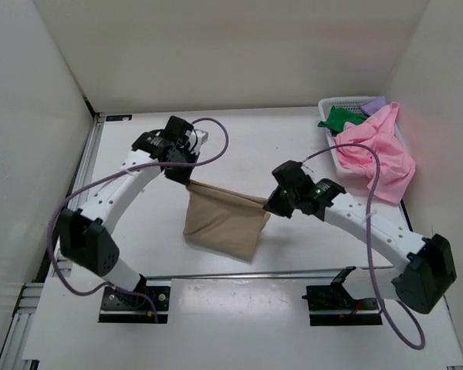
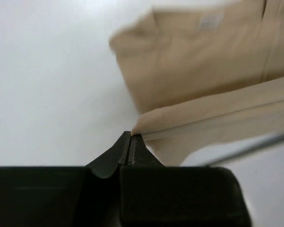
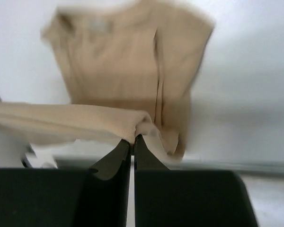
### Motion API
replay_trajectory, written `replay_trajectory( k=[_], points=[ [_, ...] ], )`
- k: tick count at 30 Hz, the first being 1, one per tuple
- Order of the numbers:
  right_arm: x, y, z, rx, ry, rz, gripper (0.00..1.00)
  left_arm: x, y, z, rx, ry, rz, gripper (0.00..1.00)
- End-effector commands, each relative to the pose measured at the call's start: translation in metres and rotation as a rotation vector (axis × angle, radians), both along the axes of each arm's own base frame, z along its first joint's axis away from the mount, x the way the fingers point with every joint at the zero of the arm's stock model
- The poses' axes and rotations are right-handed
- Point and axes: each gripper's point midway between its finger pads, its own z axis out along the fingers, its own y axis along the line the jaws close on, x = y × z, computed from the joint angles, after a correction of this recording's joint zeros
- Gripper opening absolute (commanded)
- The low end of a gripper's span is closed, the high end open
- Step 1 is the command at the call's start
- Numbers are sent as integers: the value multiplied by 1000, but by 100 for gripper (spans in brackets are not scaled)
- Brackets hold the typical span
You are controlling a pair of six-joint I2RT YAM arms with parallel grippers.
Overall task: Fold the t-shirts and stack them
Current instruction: Fold the long partially folded tshirt into a neat square
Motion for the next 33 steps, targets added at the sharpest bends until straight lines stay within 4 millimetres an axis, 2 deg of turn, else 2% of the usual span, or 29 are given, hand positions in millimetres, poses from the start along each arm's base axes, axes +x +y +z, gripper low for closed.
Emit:
replay_trajectory(
  k=[1, 4, 5, 6, 8, 12, 15, 16, 18, 19, 22, 23, 25, 26, 27, 28, 29, 30, 31, 33],
  points=[
    [24, -42, -24, -151, 35, -84, 0, 61, 11, 0, 70, -148, 83, 10],
    [36, -46, -31, -159, 55, -86, 0, 77, 2, -6, 62, -146, 79, 10],
    [39, -42, -31, -155, 50, -65, 0, 80, 0, -6, 61, -148, 79, 10],
    [44, -44, -37, -169, 58, -69, 0, 82, 0, -16, 73, -123, 77, 10],
    [51, -38, -35, -157, 66, -52, 0, 86, -4, -17, 66, -118, 73, 10],
    [62, -34, -50, -180, 119, -27, 0, 85, 2, -26, 89, -93, 84, 10],
    [77, -31, -52, -181, 122, -26, 0, 84, 6, -27, 93, -84, 93, 10],
    [78, -27, -52, -172, 128, -20, 0, 81, 8, -24, 99, -72, 92, 10],
    [82, -22, -47, -159, 121, -6, 0, 83, 11, -6, 84, -103, 105, 10],
    [81, -17, -36, -141, 94, 7, 0, 74, 13, 6, 68, -112, 100, 10],
    [66, -14, -22, -140, 77, 26, 0, 55, 17, 24, 40, -132, 93, 10],
    [51, -14, -17, -147, 69, 51, 0, 39, 21, 35, 23, -137, 87, 10],
    [32, -12, -11, -127, 71, 58, 0, 11, 24, 31, 20, -90, 62, 10],
    [15, -8, 1, -118, 46, 92, 0, -1, 27, 32, 14, -70, 55, 10],
    [3, -10, -1, -130, 45, 99, 0, -17, 28, 39, -13, -71, 43, 10],
    [-8, -9, 1, -129, 44, 110, 0, -38, 36, 29, 6, -6, 38, 10],
    [-29, -4, 8, -105, 48, 135, 0, -54, 37, 35, -14, -13, 21, 10],
    [-41, -4, 3, -104, 60, 148, 0, -65, 42, 33, -9, 0, 21, 10],
    [-60, 1, 6, -77, 64, 172, 0, -84, 47, 21, 3, 55, 16, 10],
    [-78, 1, 3, -75, 74, 191, 0, -107, 53, 23, 2, 51, -8, 10]
  ],
)
